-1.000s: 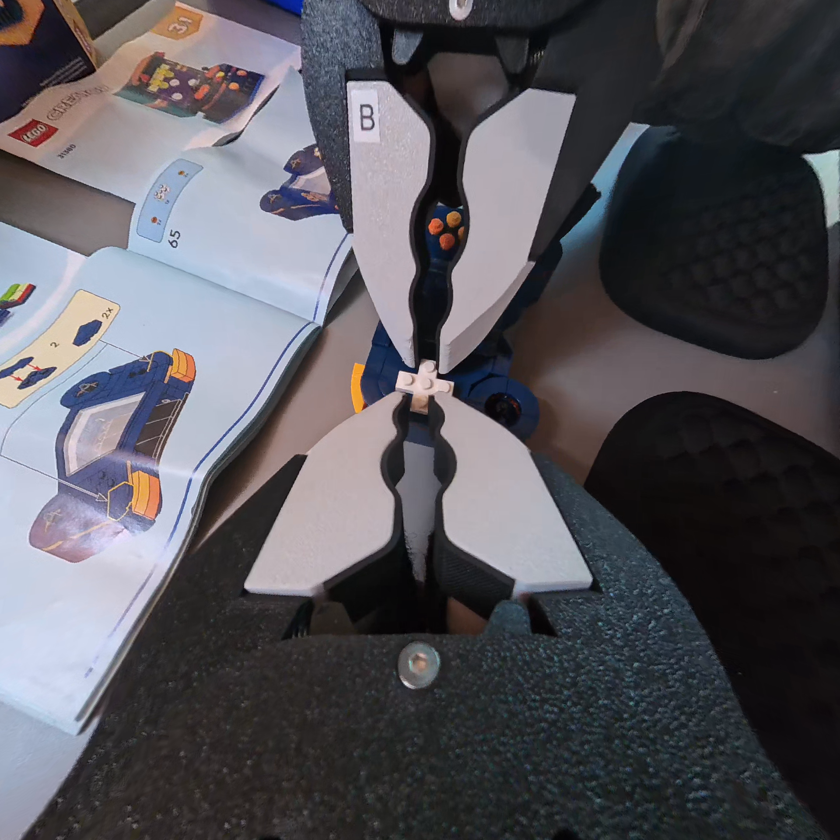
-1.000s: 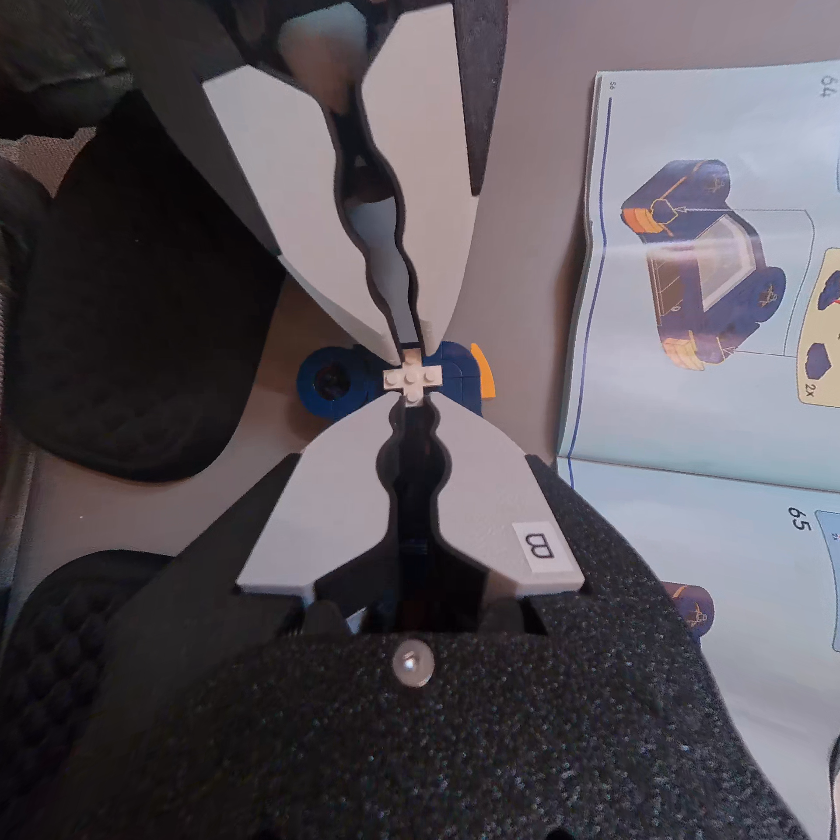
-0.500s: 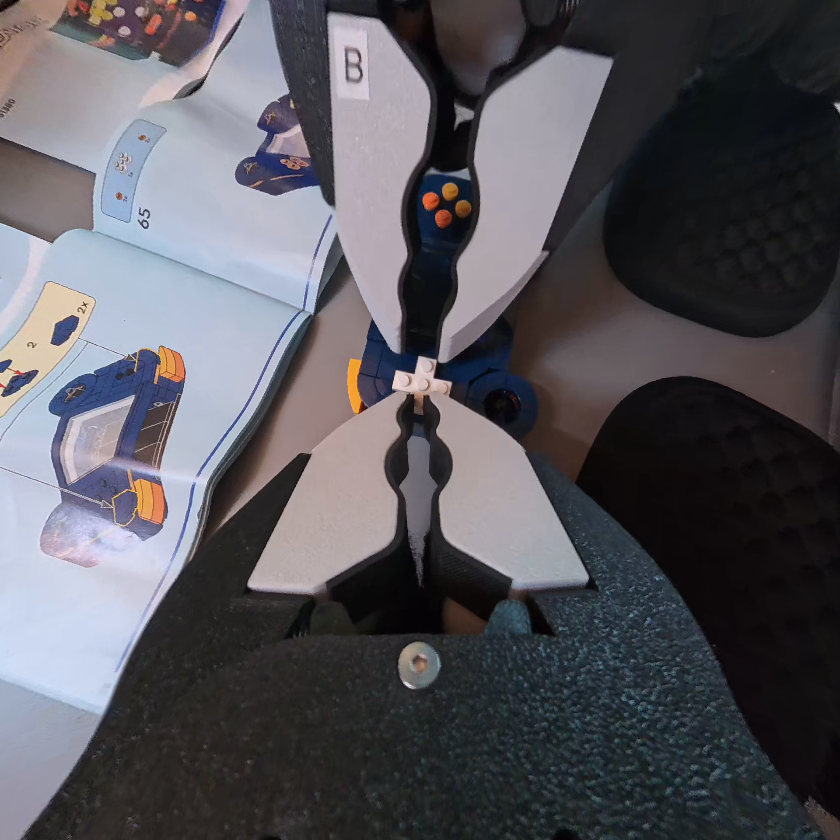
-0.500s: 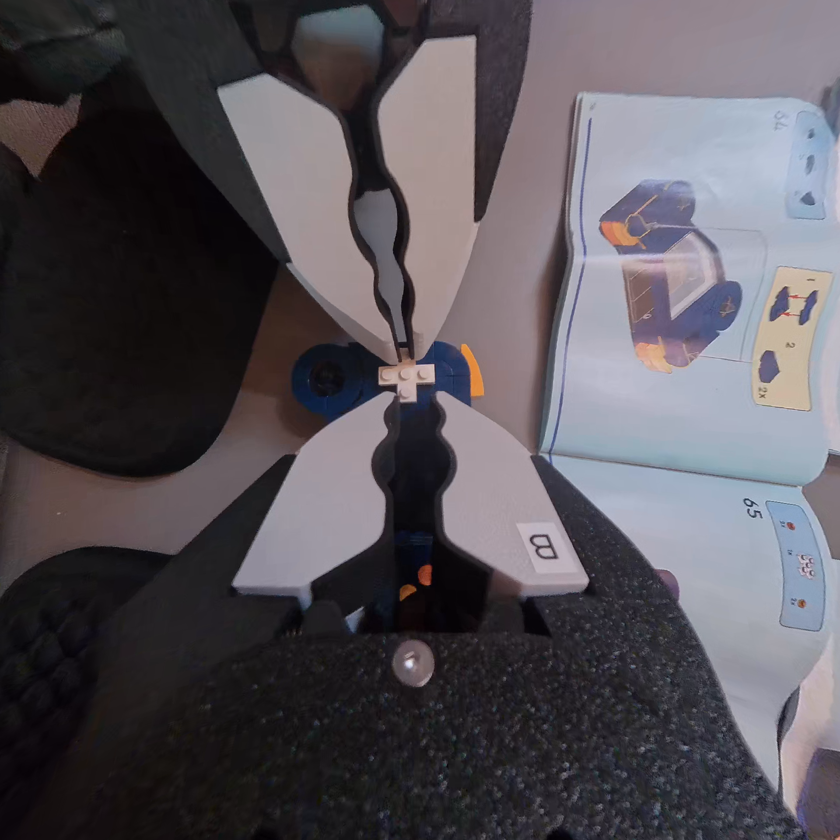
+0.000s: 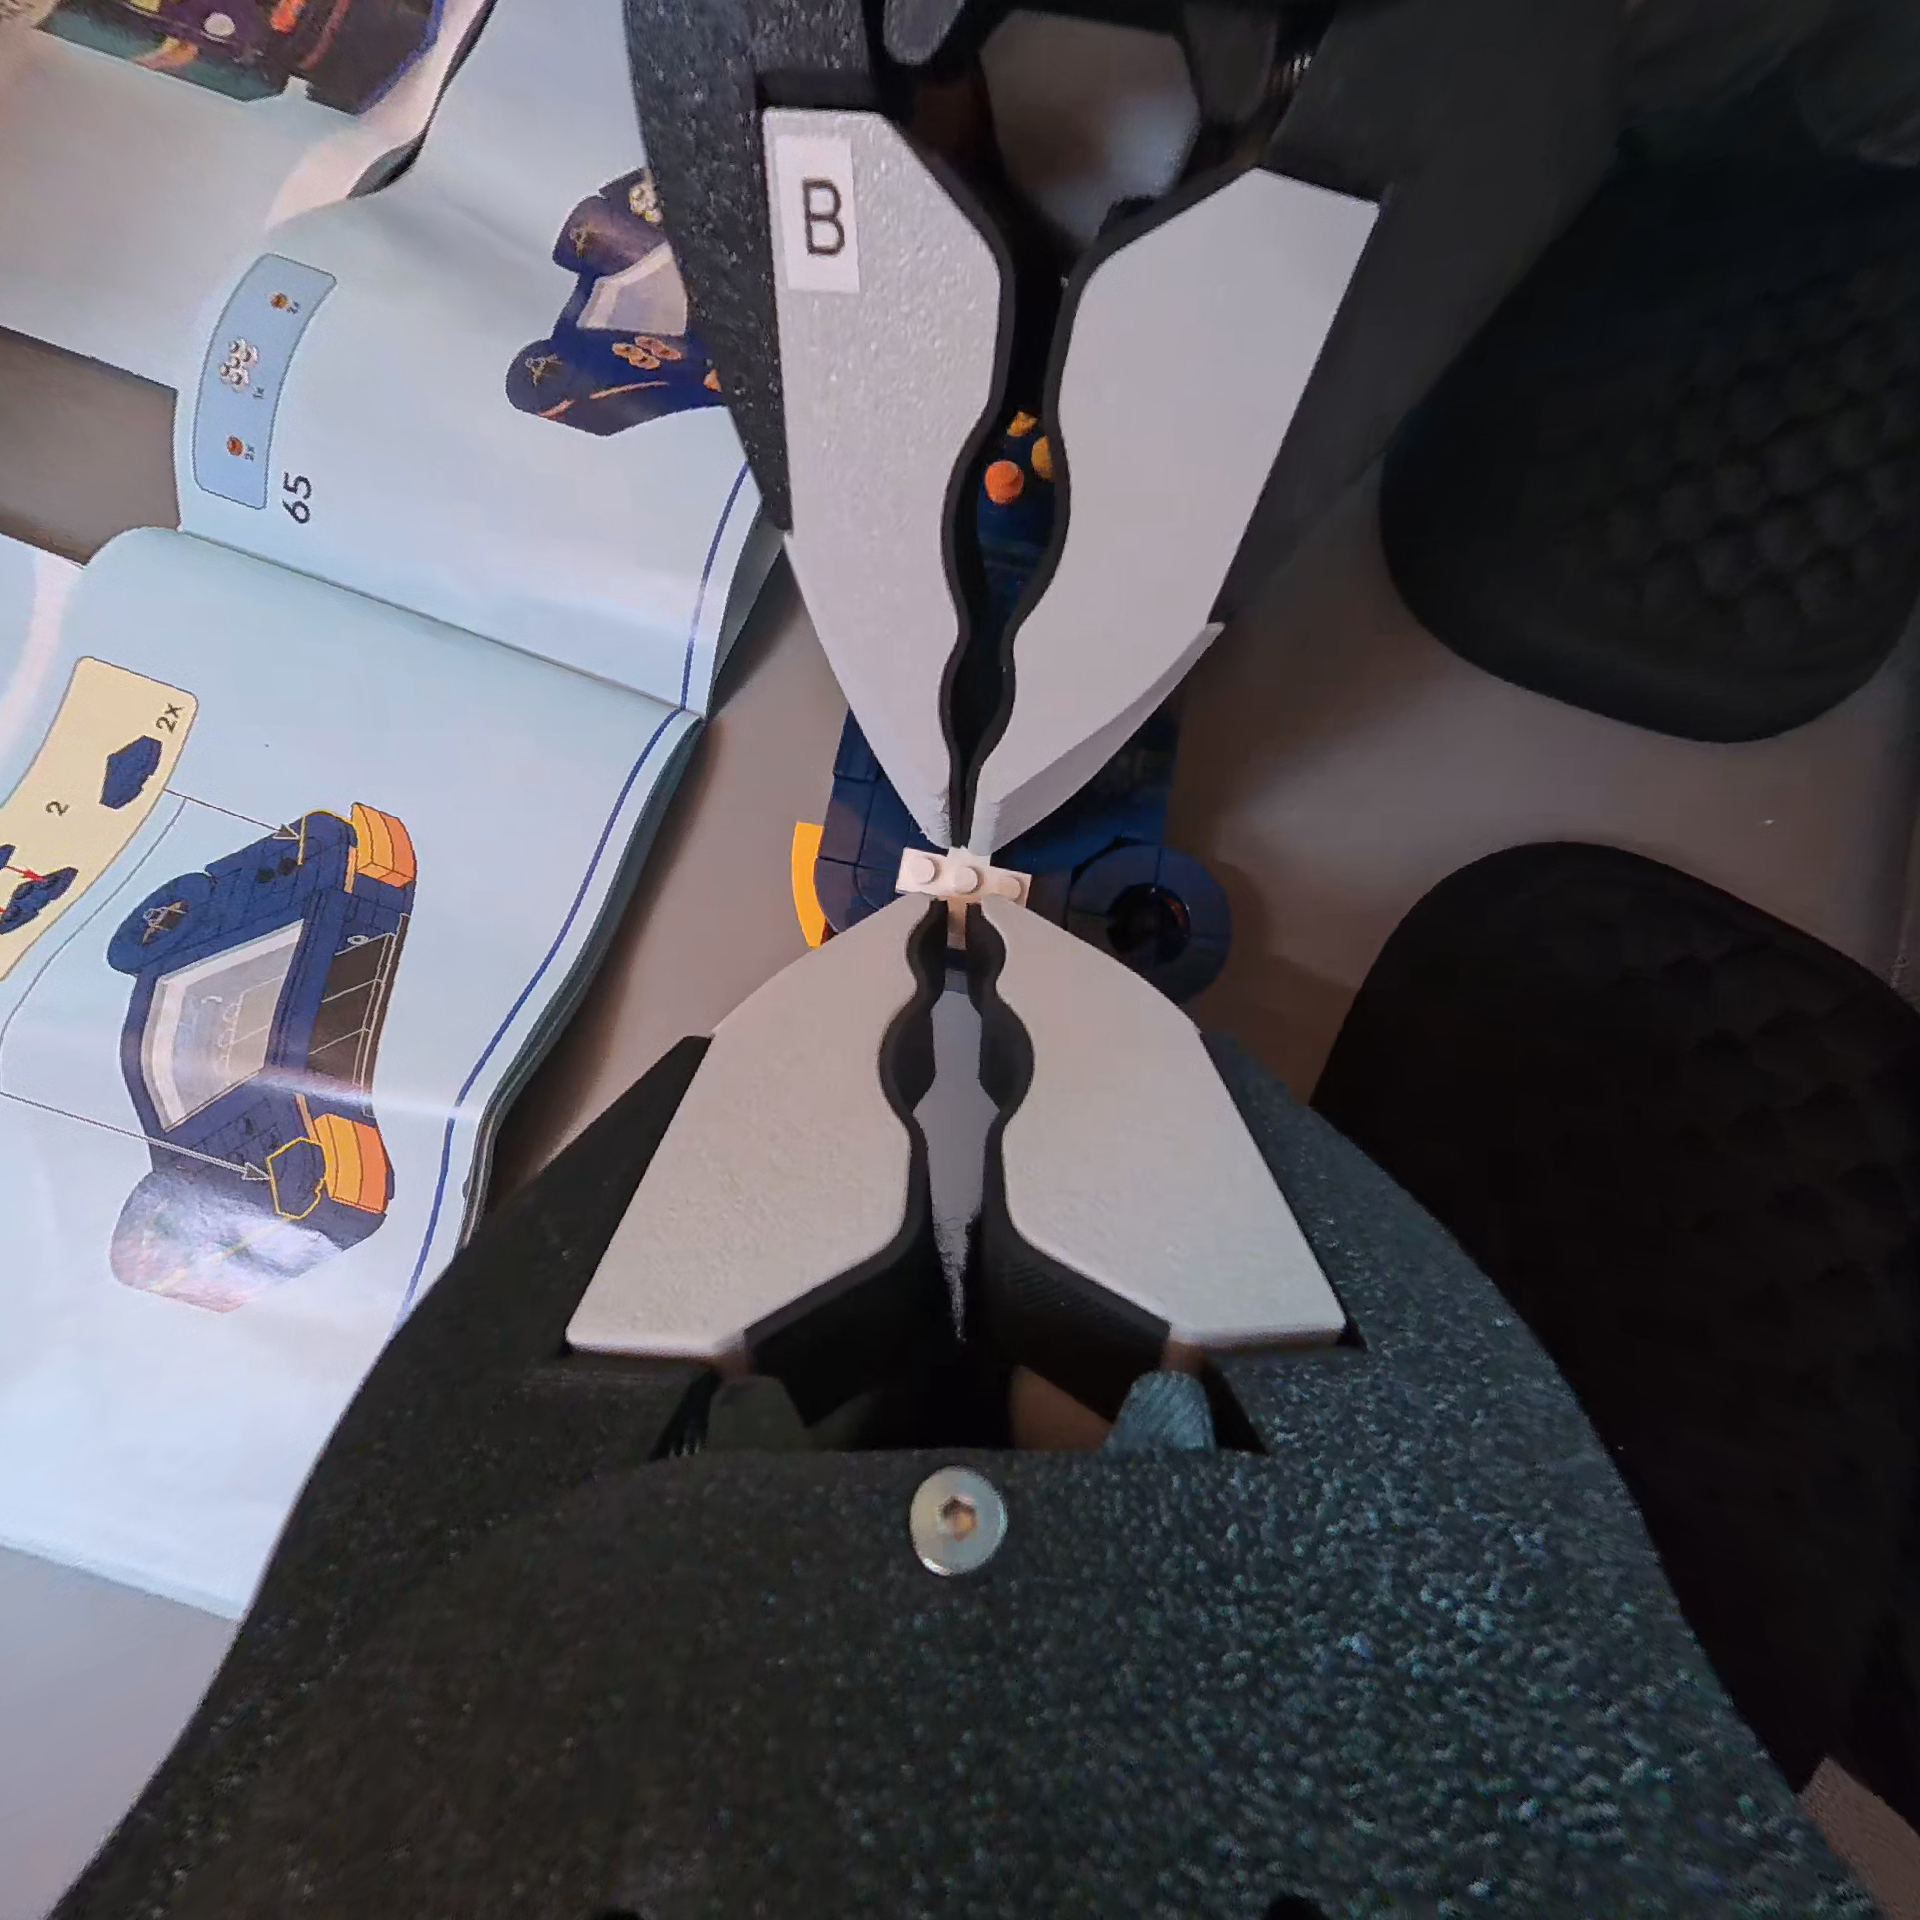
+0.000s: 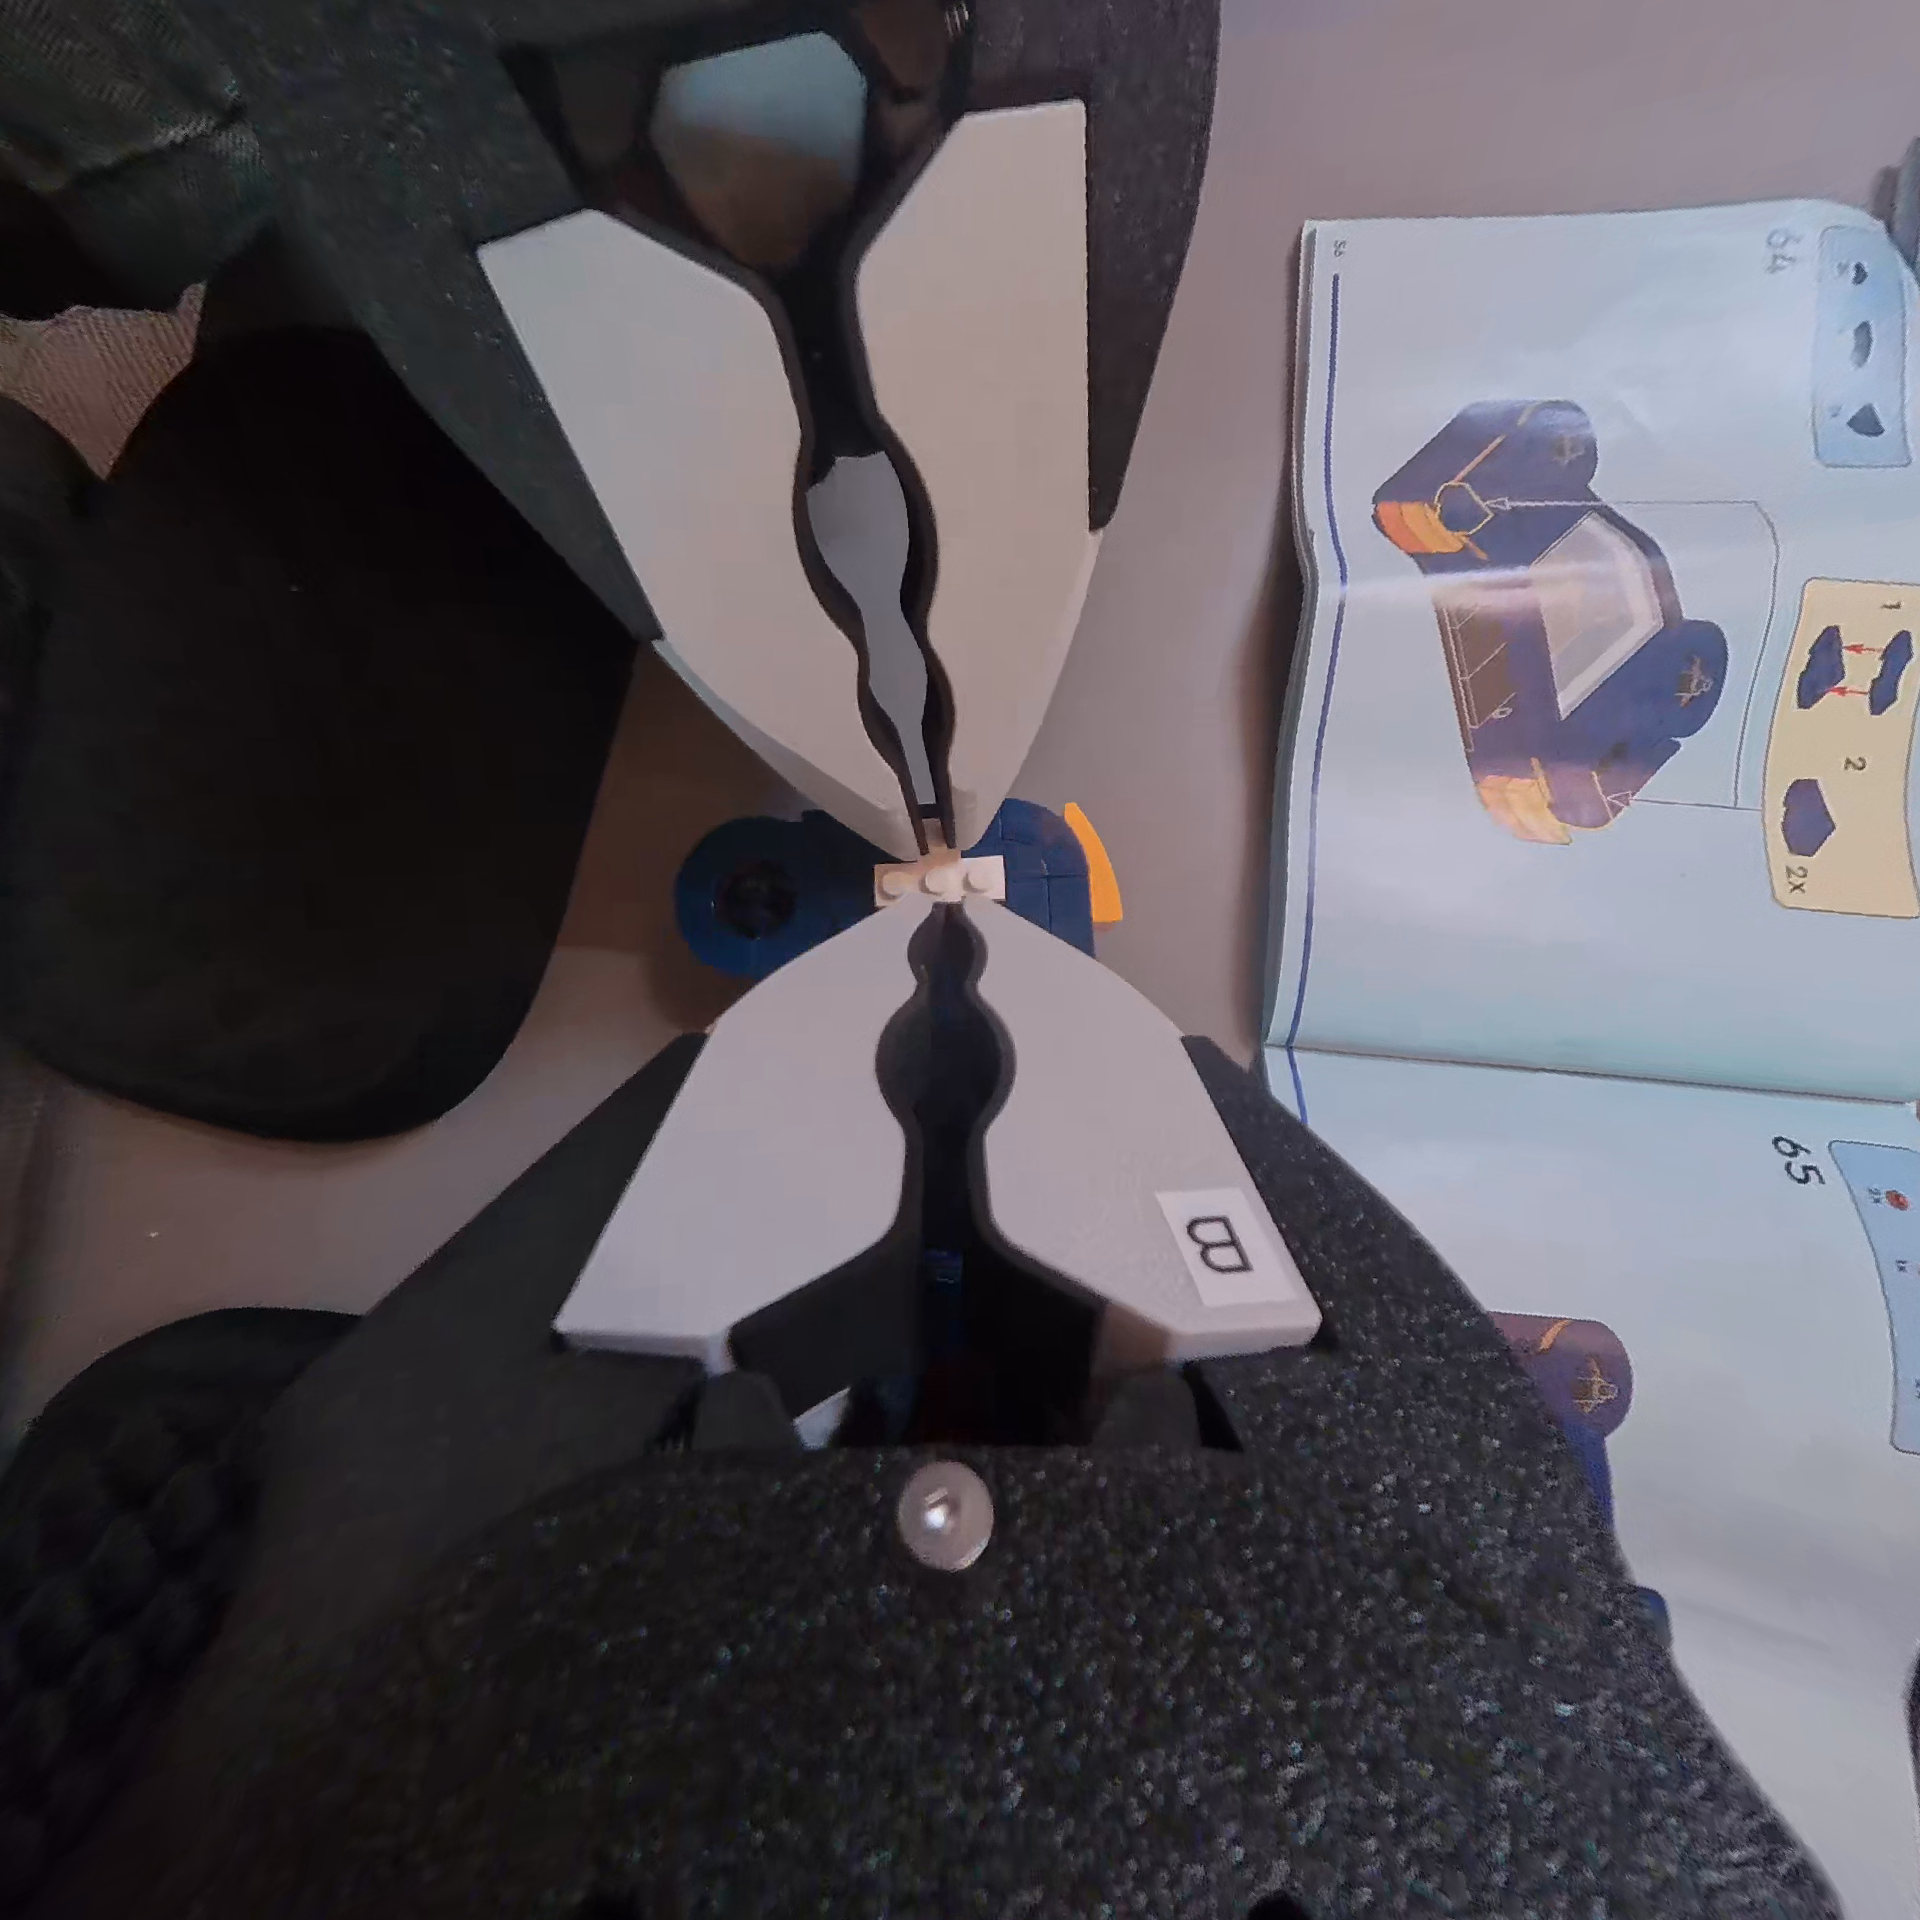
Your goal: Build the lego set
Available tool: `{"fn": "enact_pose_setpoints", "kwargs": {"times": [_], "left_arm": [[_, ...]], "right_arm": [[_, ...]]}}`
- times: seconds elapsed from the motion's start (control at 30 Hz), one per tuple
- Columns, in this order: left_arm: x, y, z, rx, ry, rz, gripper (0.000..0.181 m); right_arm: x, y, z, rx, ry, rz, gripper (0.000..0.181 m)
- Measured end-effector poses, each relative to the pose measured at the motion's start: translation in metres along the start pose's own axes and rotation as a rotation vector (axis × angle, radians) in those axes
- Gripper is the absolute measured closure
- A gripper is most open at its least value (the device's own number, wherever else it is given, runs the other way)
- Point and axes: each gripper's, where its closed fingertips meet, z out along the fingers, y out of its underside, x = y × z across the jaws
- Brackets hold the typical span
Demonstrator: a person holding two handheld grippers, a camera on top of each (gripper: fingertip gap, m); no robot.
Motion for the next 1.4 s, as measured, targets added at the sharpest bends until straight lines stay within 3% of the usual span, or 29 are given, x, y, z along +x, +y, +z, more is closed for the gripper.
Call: {"fn": "enact_pose_setpoints", "kwargs": {"times": [0.03,0.47,0.7,0.8,0.83,0.9,0.97,1.1,1.4], "left_arm": [[0.0,0.0,0.0,-0.002,0.005,-0.011,0.178],[0.0,0.0,0.001,0.035,0.028,-0.045,0.178],[0.0,0.001,0.001,-0.026,-0.017,-0.007,0.178],[0.0,0.0,0.001,-0.005,-0.03,0.033,0.171],[0.002,0.001,-0.001,0.005,-0.021,0.021,0.169],[0.007,0.0,-0.008,0.063,0.0,-0.009,0.167],[0.007,-0.001,-0.015,0.108,-0.011,-0.025,0.168],[0.001,-0.008,-0.018,0.166,-0.051,-0.011,0.171],[0.002,0.002,-0.001,0.086,0.001,0.017,0.177]], "right_arm": [[0.0,0.0,0.0,0.003,-0.003,0.012,0.181],[0.001,-0.001,0.003,-0.027,0.063,-0.025,0.181],[0.0,-0.001,0.003,-0.059,0.137,-0.079,0.181],[-0.001,-0.003,-0.001,0.043,0.101,-0.054,0.179],[0.0,-0.004,-0.009,0.092,0.085,-0.012,0.166],[-0.001,-0.01,-0.03,0.214,0.072,0.043,0.164],[-0.002,-0.003,-0.037,0.205,0.097,0.029,0.167],[-0.01,0.001,-0.019,0.15,0.097,-0.034,0.17],[-0.002,0.0,0.002,0.103,0.07,-0.026,0.175]]}}
